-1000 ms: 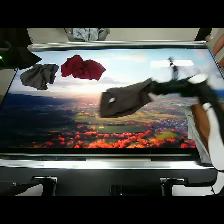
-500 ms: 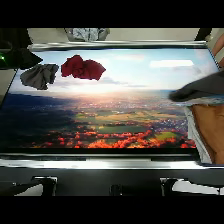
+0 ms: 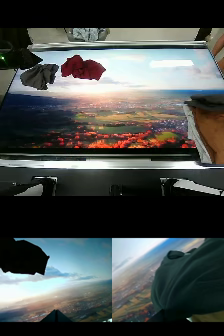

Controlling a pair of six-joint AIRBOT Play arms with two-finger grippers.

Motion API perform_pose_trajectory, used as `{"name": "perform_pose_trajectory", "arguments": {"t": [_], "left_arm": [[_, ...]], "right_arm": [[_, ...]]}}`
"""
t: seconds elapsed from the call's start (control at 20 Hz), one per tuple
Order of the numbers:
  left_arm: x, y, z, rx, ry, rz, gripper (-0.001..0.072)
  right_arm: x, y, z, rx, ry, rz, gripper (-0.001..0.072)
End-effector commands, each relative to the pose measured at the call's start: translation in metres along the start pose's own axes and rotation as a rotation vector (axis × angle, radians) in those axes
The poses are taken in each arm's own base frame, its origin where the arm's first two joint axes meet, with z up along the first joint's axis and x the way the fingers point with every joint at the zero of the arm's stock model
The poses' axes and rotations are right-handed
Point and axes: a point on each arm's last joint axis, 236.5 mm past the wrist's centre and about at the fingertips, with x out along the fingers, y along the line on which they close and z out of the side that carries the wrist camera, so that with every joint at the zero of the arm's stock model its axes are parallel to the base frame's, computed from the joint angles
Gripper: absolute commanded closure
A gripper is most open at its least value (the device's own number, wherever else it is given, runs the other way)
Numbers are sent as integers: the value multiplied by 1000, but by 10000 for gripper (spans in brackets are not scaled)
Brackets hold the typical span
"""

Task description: Fold the shirts.

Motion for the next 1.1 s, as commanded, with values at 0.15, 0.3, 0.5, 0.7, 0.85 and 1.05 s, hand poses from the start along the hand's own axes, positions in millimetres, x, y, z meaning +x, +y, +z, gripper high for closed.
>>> {"name": "perform_pose_trajectory", "arguments": {"t": [0.15, 0.3, 0.5, 0.7, 0.85, 1.05], "left_arm": [[0, 0, 0, 6, 0, 0, 668], [0, 0, 0, 6, 0, 0, 669], [0, -7, 4, -4, -19, -29, 669], [0, -9, 6, -9, -27, -38, 668], [0, -9, 6, -8, -26, -38, 668], [0, -8, 8, -7, -34, -34, 669]], "right_arm": [[-4, -80, -99, 100, 293, -339, 662], [9, -115, -168, 152, 466, -416, 662], [57, -129, -202, 160, 513, -364, 660], [58, -144, -209, 142, 529, -414, 662], [58, -147, -208, 152, 522, -430, 545], [33, -136, -154, 4, 394, -427, 16]]}}
